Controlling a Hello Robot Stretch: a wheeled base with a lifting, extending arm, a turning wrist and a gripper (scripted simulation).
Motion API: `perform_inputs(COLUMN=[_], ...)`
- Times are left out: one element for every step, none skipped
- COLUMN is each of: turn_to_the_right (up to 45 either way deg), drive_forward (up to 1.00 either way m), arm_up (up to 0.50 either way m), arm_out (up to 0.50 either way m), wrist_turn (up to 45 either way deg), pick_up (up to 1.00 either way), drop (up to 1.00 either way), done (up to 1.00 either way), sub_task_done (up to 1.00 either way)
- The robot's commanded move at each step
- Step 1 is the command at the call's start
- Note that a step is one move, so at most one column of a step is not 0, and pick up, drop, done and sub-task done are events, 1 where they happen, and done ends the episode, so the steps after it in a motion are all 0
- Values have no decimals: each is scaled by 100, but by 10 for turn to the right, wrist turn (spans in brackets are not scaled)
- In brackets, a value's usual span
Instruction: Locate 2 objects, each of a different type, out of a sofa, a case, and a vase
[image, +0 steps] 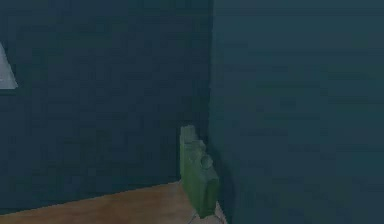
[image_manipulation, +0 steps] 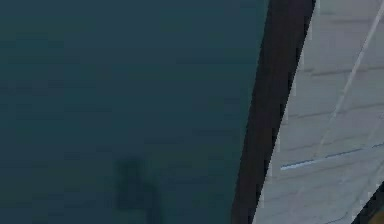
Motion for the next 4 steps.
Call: perform_inputs(turn_to_the_right=[-450,-450,-120,0], drive_forward=[0,0,0,100], arm_up=[0,0,0,0], arm_out=[0,0,0,0], wrist_turn=[0,0,0,0], pick_up=[0,0,0,0], drop=[0,0,0,0], done=[0,0,0,0], sub_task_done=[0,0,0,0])
